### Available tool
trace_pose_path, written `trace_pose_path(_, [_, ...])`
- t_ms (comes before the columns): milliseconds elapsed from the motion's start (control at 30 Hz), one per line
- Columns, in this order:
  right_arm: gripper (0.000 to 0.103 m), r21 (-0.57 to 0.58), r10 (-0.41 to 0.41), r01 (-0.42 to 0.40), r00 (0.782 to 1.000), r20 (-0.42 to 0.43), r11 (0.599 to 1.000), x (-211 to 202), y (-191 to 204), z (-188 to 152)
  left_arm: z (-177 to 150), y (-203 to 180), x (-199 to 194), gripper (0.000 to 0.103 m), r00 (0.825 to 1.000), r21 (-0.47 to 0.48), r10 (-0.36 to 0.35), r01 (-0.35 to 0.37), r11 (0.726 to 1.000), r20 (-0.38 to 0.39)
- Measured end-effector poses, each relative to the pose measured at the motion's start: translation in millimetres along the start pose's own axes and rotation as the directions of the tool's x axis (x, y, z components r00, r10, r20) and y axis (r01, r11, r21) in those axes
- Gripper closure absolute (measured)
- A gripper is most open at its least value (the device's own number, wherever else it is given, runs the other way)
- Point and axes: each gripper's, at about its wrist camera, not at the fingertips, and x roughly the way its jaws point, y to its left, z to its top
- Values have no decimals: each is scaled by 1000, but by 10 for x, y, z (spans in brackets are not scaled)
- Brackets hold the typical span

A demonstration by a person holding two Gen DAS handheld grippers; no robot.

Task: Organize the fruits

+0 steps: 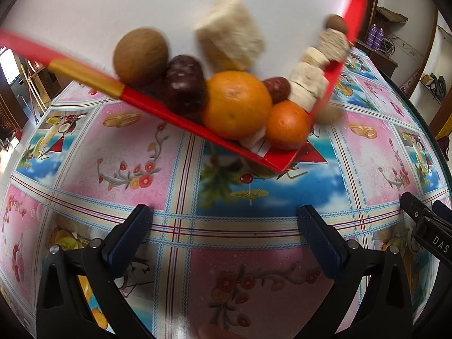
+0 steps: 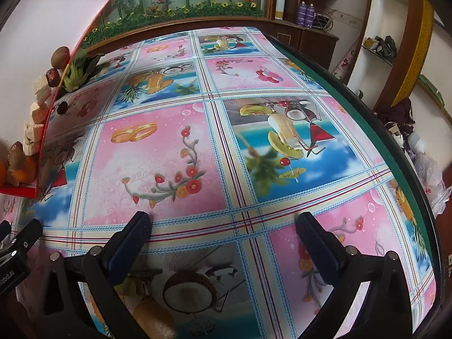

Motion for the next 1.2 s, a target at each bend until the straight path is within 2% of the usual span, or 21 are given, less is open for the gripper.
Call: trace_pose_path(1200, [0,1,1,-1,1000,-1,1000,-5,-2,1,4,-2,-1,0,1000,1,2,-2,1000,0])
